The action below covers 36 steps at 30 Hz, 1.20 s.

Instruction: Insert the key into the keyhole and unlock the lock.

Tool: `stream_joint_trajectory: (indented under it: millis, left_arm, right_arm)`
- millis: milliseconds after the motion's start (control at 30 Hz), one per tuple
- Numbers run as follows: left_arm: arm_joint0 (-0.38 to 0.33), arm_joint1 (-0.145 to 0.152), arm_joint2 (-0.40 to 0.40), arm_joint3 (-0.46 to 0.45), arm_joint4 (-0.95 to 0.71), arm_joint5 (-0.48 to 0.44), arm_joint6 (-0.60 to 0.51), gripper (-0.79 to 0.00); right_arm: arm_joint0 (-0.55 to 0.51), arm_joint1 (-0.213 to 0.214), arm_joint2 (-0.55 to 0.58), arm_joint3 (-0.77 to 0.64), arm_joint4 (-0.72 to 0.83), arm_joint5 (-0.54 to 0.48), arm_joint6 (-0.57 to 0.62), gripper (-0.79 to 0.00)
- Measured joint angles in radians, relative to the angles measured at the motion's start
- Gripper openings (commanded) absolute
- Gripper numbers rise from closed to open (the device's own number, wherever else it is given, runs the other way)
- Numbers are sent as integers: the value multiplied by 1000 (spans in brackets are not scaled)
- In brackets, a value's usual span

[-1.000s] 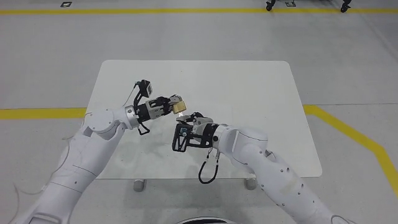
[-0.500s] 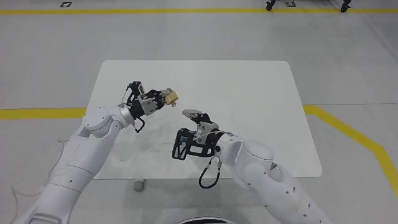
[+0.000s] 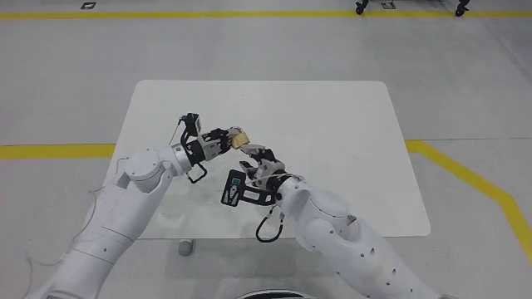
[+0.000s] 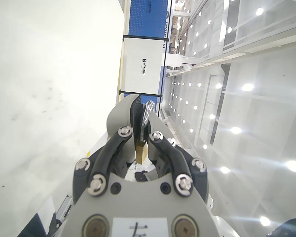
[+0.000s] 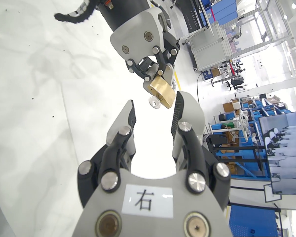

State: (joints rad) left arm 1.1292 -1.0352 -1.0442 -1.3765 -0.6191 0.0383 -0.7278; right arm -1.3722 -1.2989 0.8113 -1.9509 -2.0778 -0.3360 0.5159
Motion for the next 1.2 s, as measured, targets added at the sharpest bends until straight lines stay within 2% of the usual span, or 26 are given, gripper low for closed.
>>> stream_joint_trajectory:
  millis: [133, 267, 667, 700, 767, 1033, 1200]
  left_arm:
    - [3, -1, -9, -4, 2, 7, -2, -785]
    - [8, -3, -15, -6, 6, 12, -5, -785]
    - [23, -6, -32, -16, 19, 20, -19, -785]
    - [24, -7, -33, -17, 21, 20, -20, -785]
    - [27, -7, -35, -21, 26, 19, -20, -785]
    - [39, -9, -47, -34, 36, -6, -33, -785]
    - [46, -11, -58, -37, 39, -59, -53, -785]
  right_arm:
    - [15, -8, -14, 14, -6, 6, 26, -545]
    - [31, -17, -29, 31, -13, 4, 56, -551]
    - [54, -40, -57, 61, -34, 33, 119, -674]
    - [55, -42, -59, 62, -34, 31, 120, -739]
    - [57, -45, -59, 68, -26, 29, 126, -785]
    - [49, -55, -18, 70, 85, 55, 95, -785]
    - [21, -54, 48, 72, 248, 59, 18, -785]
